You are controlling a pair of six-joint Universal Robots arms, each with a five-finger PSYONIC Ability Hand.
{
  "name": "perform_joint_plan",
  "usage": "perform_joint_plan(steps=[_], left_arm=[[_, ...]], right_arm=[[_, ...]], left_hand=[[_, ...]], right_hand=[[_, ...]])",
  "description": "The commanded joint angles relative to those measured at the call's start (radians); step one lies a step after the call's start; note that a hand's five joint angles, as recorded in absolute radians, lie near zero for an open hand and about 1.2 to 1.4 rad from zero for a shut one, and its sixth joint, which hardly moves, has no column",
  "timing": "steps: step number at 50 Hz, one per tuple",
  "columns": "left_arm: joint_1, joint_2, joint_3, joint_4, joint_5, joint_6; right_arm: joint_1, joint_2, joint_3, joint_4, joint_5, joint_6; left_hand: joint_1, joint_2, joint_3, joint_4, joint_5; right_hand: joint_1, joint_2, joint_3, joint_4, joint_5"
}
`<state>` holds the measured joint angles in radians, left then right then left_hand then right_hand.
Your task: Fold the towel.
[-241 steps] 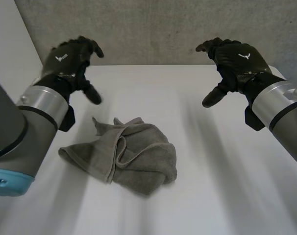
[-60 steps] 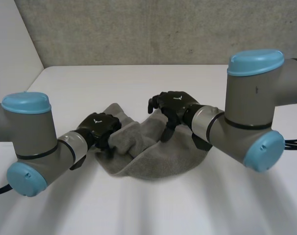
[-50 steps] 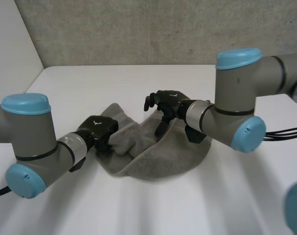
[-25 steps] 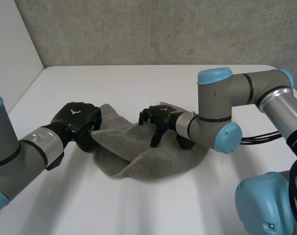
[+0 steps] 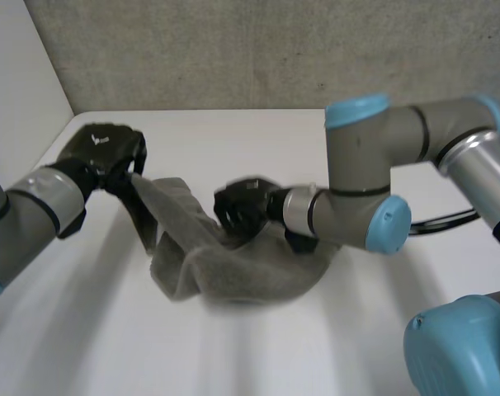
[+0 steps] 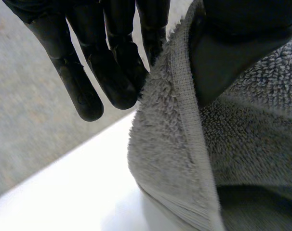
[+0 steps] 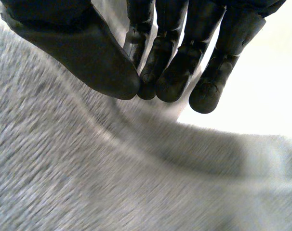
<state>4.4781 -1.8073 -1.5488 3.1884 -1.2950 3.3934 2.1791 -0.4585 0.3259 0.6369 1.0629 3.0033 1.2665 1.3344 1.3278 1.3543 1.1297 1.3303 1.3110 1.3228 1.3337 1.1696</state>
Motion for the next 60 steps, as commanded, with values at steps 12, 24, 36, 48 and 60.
perform_joint_plan(steps=[12, 24, 36, 48, 60], left_arm=[[-0.016, -0.073, 0.414, -0.018, -0.040, -0.102], [-0.027, 0.072, 0.018, -0.055, 0.020, -0.083], [0.015, 0.284, -0.303, -0.039, 0.143, 0.050], [0.038, 0.554, -0.551, 0.007, 0.246, 0.056], [0.147, 0.565, -0.538, 0.051, 0.246, 0.056]], right_arm=[[0.002, -0.134, -0.194, -0.240, 0.257, 0.060], [0.041, -0.097, 0.050, -0.138, 0.238, -0.126], [0.044, -0.023, -0.027, -0.174, 0.282, -0.074], [0.071, 0.043, -0.074, -0.240, 0.243, -0.052], [0.091, 0.109, -0.114, -0.241, 0.223, -0.067]], left_hand=[[0.130, 0.062, 0.068, 0.042, 0.092], [0.130, 0.062, 0.068, 0.042, 0.092], [0.130, 0.062, 0.068, 0.042, 0.092], [0.101, 0.033, 0.040, 0.013, 0.063], [0.095, 0.027, 0.034, 0.007, 0.057]], right_hand=[[0.066, 0.085, 0.073, 0.063, 0.052], [-1.156, -1.136, -1.148, -1.159, -1.170], [-1.156, -1.136, -1.148, -1.159, -1.170], [-1.156, -1.136, -1.148, -1.159, -1.170], [0.066, 0.085, 0.073, 0.063, 0.052]])
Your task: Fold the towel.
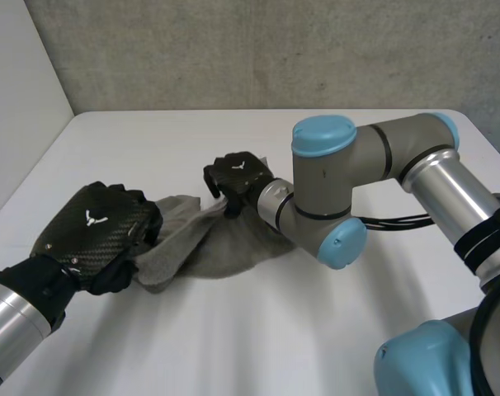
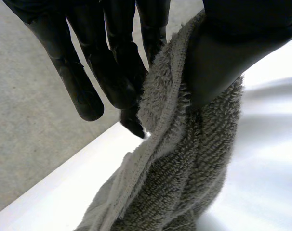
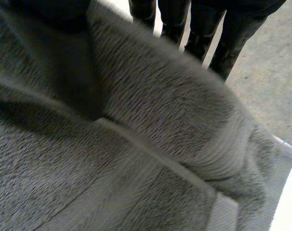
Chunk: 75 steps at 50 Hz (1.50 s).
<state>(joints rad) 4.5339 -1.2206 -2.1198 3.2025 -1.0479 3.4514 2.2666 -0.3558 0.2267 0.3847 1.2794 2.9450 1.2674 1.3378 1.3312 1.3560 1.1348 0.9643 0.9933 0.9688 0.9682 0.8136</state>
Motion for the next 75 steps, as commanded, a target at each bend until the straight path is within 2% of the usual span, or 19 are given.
perform_joint_plan(steps=[1, 8, 14, 20, 25, 32, 36, 41, 46, 48, 53, 55, 56, 58, 60, 63, 65, 71, 75], left_arm=[[0.091, -0.022, 0.034, 0.037, -0.001, -0.001], [0.165, -0.160, 0.162, 0.141, -0.014, -0.008], [0.162, -0.229, 0.305, 0.119, -0.029, -0.017], [0.159, -0.284, 0.465, 0.074, -0.054, -0.094], [0.134, -0.410, 0.582, 0.076, -0.049, -0.184], [0.061, -0.650, 0.782, 0.088, -0.060, -0.183], [0.050, -0.786, 0.957, 0.086, -0.080, -0.179], [0.042, -0.964, 1.386, 0.044, -0.265, -0.176], [0.039, -0.955, 1.552, 0.028, -0.327, -0.184], [0.034, -0.936, 1.549, 0.031, -0.325, -0.186], [0.031, -0.856, 1.407, 0.036, -0.310, -0.181], [0.033, -0.840, 1.325, 0.040, -0.293, -0.178], [0.034, -0.830, 1.242, 0.048, -0.261, -0.176], [0.036, -0.827, 1.153, 0.057, -0.216, -0.175], [0.037, -0.821, 0.982, 0.069, -0.123, -0.154], [0.037, -0.820, 0.897, 0.071, -0.084, -0.123], [0.040, -0.818, 0.757, 0.071, -0.048, -0.020], [0.080, -0.815, 0.566, 0.074, -0.052, 0.208], [0.102, -0.820, 0.519, 0.077, -0.047, 0.276]], right_arm=[[0.004, 0.006, -0.015, 0.011, 0.006, -0.009], [-0.087, -0.254, -0.032, 0.068, 0.011, -0.009], [-0.136, -0.498, -0.006, 0.152, 0.003, -0.009], [-0.145, -0.620, 0.066, 0.233, -0.008, -0.012], [-0.134, -0.620, 0.131, 0.227, -0.006, -0.053], [-0.131, -0.489, 0.117, 0.172, 0.015, -0.210], [-0.131, -0.335, -0.044, 0.000, 0.131, -0.289], [-0.133, -0.243, -0.234, -0.206, 0.277, -0.355], [-0.131, -0.285, -0.250, -0.367, 0.291, -0.350], [-0.136, -0.316, -0.224, -0.375, 0.287, -0.334], [-0.160, -0.374, -0.075, -0.286, 0.143, -0.293], [-0.168, -0.373, 0.018, -0.139, 0.017, -0.293], [-0.168, -0.373, 0.019, -0.138, 0.017, -0.293], [-0.165, -0.365, 0.103, 0.050, -0.041, -0.302], [-0.156, -0.353, 0.130, 0.136, -0.046, -0.317], [-0.150, -0.347, 0.212, 0.264, -0.048, -0.360], [-0.150, -0.351, 0.264, 0.298, -0.048, -0.372], [-0.164, -0.413, 0.459, 0.266, -0.043, -0.373], [-0.170, -0.442, 0.531, 0.234, -0.026, -0.371]], left_hand=[[0.094, 0.024, 0.030, 0.005, 0.052], [0.129, 0.058, 0.065, 0.040, 0.087], [0.129, 0.058, 0.065, 0.040, 0.087], [0.129, 0.058, 0.065, 0.040, 0.087], [0.129, 0.058, 0.065, 0.040, 0.087], [0.129, 0.058, 0.065, 0.040, 0.087], [0.129, 0.058, 0.065, 0.040, 0.087], [0.129, 0.058, 0.065, 0.040, 0.087], [0.129, 0.058, 0.065, 0.040, 0.087], [0.129, 0.058, 0.065, 0.040, 0.087], [0.129, 0.058, 0.065, 0.040, 0.087], [0.129, 0.058, 0.065, 0.040, 0.087], [0.129, 0.058, 0.065, 0.040, 0.087], [0.129, 0.058, 0.065, 0.040, 0.087], [0.129, 0.058, 0.065, 0.040, 0.087], [0.129, 0.058, 0.065, 0.040, 0.087], [0.129, 0.058, 0.065, 0.040, 0.087], [0.129, 0.058, 0.065, 0.040, 0.087], [0.129, 0.058, 0.065, 0.040, 0.087]], right_hand=[[0.432, 0.403, 0.427, 0.428, 0.408], [0.432, 0.403, 0.427, 0.428, 0.408], [0.432, 0.403, 0.427, 0.428, 0.408], [0.432, 0.403, 0.427, 0.428, 0.408], [0.432, 0.403, 0.427, 0.428, 0.408], [0.432, 0.403, 0.427, 0.428, 0.408], [0.432, 0.403, 0.427, 0.428, 0.408], [0.432, 0.403, 0.427, 0.428, 0.408], [0.432, 0.403, 0.427, 0.428, 0.408], [0.432, 0.403, 0.427, 0.428, 0.408], [0.432, 0.403, 0.427, 0.428, 0.408], [0.432, 0.403, 0.427, 0.428, 0.408], [0.432, 0.403, 0.427, 0.428, 0.408], [0.432, 0.403, 0.427, 0.428, 0.408], [0.432, 0.403, 0.427, 0.428, 0.408], [0.432, 0.403, 0.427, 0.428, 0.408], [0.432, 0.403, 0.427, 0.428, 0.408], [0.432, 0.403, 0.427, 0.428, 0.408], [0.432, 0.403, 0.427, 0.428, 0.408]])
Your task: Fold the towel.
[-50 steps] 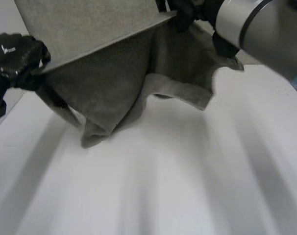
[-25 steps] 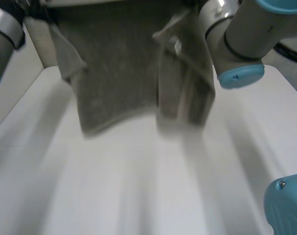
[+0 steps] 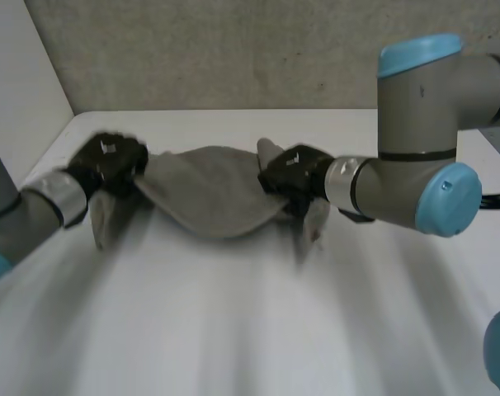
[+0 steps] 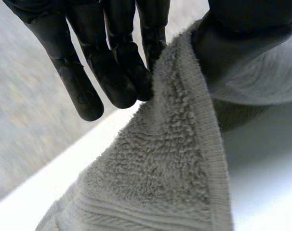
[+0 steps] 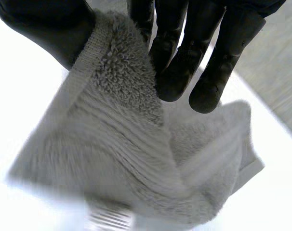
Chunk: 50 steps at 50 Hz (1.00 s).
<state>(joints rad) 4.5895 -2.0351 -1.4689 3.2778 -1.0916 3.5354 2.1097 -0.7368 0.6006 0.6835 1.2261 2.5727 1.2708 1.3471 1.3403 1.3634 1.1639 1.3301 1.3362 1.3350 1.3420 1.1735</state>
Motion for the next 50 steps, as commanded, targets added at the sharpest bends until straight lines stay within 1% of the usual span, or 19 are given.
perform_joint_plan(steps=[1, 5, 6, 7, 8, 9, 11, 18, 20, 24, 26, 27, 28, 29, 31, 34, 43, 46, 50], left_arm=[[0.051, -0.011, -0.140, 0.005, -0.005, 0.206], [0.052, -0.024, -0.145, 0.025, -0.005, 0.211], [0.054, -0.034, -0.145, 0.043, -0.007, 0.209], [0.054, -0.034, -0.145, 0.043, -0.007, 0.209], [0.054, -0.045, -0.142, 0.066, -0.011, 0.209], [0.054, -0.045, -0.142, 0.066, -0.011, 0.209], [0.051, -0.080, -0.136, 0.132, -0.069, 0.207], [0.045, -0.137, -0.133, 0.175, -0.223, 0.221], [0.043, -0.148, -0.131, 0.175, -0.267, 0.223], [0.043, -0.137, -0.140, 0.172, -0.280, 0.223], [0.049, -0.110, -0.154, 0.163, -0.272, 0.214], [0.049, -0.109, -0.154, 0.163, -0.272, 0.214], [0.051, -0.090, -0.168, 0.163, -0.266, 0.212], [0.052, -0.067, -0.194, 0.164, -0.251, 0.212], [0.051, -0.051, -0.211, 0.169, -0.237, 0.212], [0.051, -0.039, -0.220, 0.171, -0.220, 0.211], [0.046, -0.001, -0.240, 0.165, -0.214, 0.201], [0.049, 0.021, -0.240, 0.163, -0.215, 0.183], [0.057, 0.045, -0.238, 0.161, -0.217, 0.131]], right_arm=[[-0.013, -0.071, 0.183, -0.085, 0.042, 0.003], [-0.013, -0.111, 0.266, -0.139, 0.102, 0.006], [-0.013, -0.111, 0.266, -0.139, 0.102, 0.006], [-0.011, -0.128, 0.296, -0.153, 0.113, 0.010], [-0.011, -0.128, 0.297, -0.153, 0.113, 0.011], [-0.011, -0.147, 0.332, -0.168, 0.113, 0.017], [-0.011, -0.161, 0.364, -0.182, 0.112, 0.024], [-0.028, -0.245, 0.513, -0.317, 0.134, 0.044], [-0.046, -0.254, 0.534, -0.340, 0.150, 0.044], [-0.083, -0.279, 0.570, -0.372, 0.180, 0.046], [-0.089, -0.283, 0.613, -0.392, 0.181, 0.053], [-0.089, -0.283, 0.613, -0.392, 0.181, 0.053], [-0.089, -0.283, 0.636, -0.407, 0.181, 0.067], [-0.089, -0.283, 0.636, -0.407, 0.181, 0.067], [-0.092, -0.282, 0.685, -0.450, 0.179, 0.118], [-0.094, -0.277, 0.714, -0.482, 0.178, 0.183], [-0.117, -0.263, 0.763, -0.518, 0.177, 0.296], [-0.131, -0.262, 0.777, -0.532, 0.177, 0.307], [-0.163, -0.262, 0.795, -0.550, 0.173, 0.307]], left_hand=[[0.125, 0.049, 0.056, 0.033, 0.058], [0.125, 0.049, 0.056, 0.033, 0.058], [-0.025, -0.102, -0.095, -0.118, -0.093], [-0.027, -0.103, -0.096, -0.119, -0.094], [-0.364, -0.440, -0.433, -0.457, -0.432], [-0.367, -0.444, -0.437, -0.460, -0.435], [-0.651, -0.728, -0.721, -0.744, -0.719], [-0.729, -0.805, -0.798, -0.821, -0.796], [-0.714, -0.790, -0.783, -0.806, -0.781], [-0.605, -0.682, -0.675, -0.698, -0.673], [0.025, -0.051, -0.044, -0.067, -0.042], [0.029, -0.047, -0.041, -0.064, -0.039], [0.124, 0.048, 0.055, 0.032, 0.057], [0.125, 0.049, 0.056, 0.033, 0.058], [0.125, 0.049, 0.056, 0.033, 0.058], [0.125, 0.049, 0.056, 0.033, 0.058], [0.125, 0.049, 0.056, 0.033, 0.058], [0.125, 0.049, 0.056, 0.033, 0.058], [0.125, 0.049, 0.056, 0.033, 0.058]], right_hand=[[0.066, 0.060, 0.061, 0.054, 0.048], [0.066, 0.060, 0.061, 0.054, 0.048], [0.066, 0.060, 0.061, 0.054, 0.048], [0.066, 0.060, 0.061, 0.054, 0.048], [0.066, 0.060, 0.061, 0.054, 0.048], [0.066, 0.060, 0.061, 0.054, 0.048], [0.066, 0.060, 0.061, 0.054, 0.048], [0.066, 0.060, 0.061, 0.054, 0.048], [0.066, 0.060, 0.061, 0.054, 0.048], [0.066, 0.060, 0.061, 0.054, 0.048], [0.066, 0.060, 0.061, 0.054, 0.048], [0.066, 0.060, 0.061, 0.054, 0.048], [-0.180, -0.186, -0.185, -0.192, -0.198], [-0.182, -0.188, -0.187, -0.194, -0.200], [-0.676, -0.682, -0.681, -0.688, -0.694], [-0.831, -0.837, -0.836, -0.843, -0.849], [-0.814, -0.820, -0.818, -0.825, -0.832], [-0.714, -0.720, -0.719, -0.726, -0.732], [-0.249, -0.255, -0.254, -0.261, -0.267]])
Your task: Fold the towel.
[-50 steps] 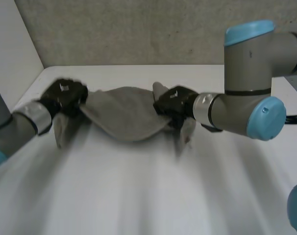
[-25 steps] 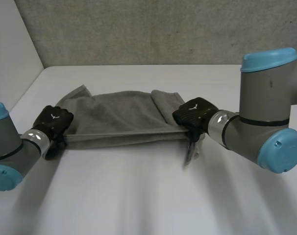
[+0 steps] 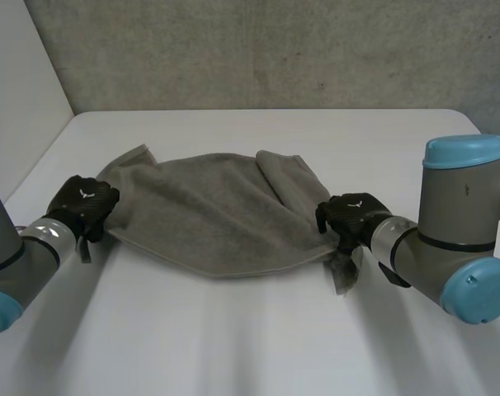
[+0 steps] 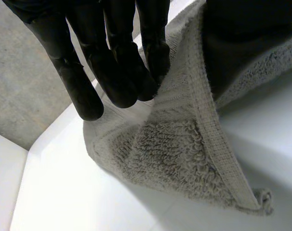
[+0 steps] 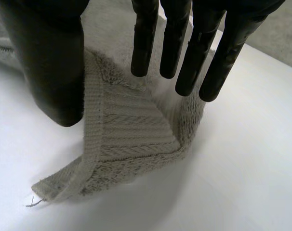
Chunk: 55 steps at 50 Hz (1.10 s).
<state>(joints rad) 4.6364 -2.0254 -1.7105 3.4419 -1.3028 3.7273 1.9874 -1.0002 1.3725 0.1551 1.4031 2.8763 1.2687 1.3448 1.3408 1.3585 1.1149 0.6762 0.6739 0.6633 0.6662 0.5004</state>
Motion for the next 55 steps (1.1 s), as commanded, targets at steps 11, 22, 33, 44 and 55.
perform_joint_plan(steps=[11, 22, 33, 44, 55], left_arm=[[0.048, 0.295, 0.049, -0.087, 0.008, -0.228], [0.053, 0.502, 0.077, -0.107, 0.071, -0.365], [0.074, 0.336, 0.216, -0.106, 0.074, -0.388], [0.009, -0.085, 0.720, -0.178, -0.001, -0.382], [-0.018, -0.113, 1.140, -0.193, -0.092, -0.414]], right_arm=[[-0.088, -0.206, -0.074, 0.078, -0.064, -0.044], [-0.091, -0.416, -0.260, 0.239, -0.128, -0.159], [-0.072, -0.165, -0.455, 0.247, -0.008, -0.363], [0.016, 0.224, -1.002, 0.143, 0.140, -0.477], [0.024, 0.198, -1.270, -0.002, 0.097, -0.326]], left_hand=[[0.128, 0.051, 0.055, 0.038, 0.107], [0.128, 0.051, 0.055, 0.038, 0.107], [0.128, 0.051, 0.055, 0.038, 0.107], [0.128, 0.051, 0.055, 0.038, 0.107], [0.128, 0.051, 0.055, 0.038, 0.107]], right_hand=[[0.720, 0.722, 0.733, 0.730, 0.721], [0.720, 0.722, 0.733, 0.730, 0.721], [0.720, 0.722, 0.733, 0.730, 0.721], [0.720, 0.722, 0.733, 0.730, 0.721], [0.720, 0.722, 0.733, 0.730, 0.721]])
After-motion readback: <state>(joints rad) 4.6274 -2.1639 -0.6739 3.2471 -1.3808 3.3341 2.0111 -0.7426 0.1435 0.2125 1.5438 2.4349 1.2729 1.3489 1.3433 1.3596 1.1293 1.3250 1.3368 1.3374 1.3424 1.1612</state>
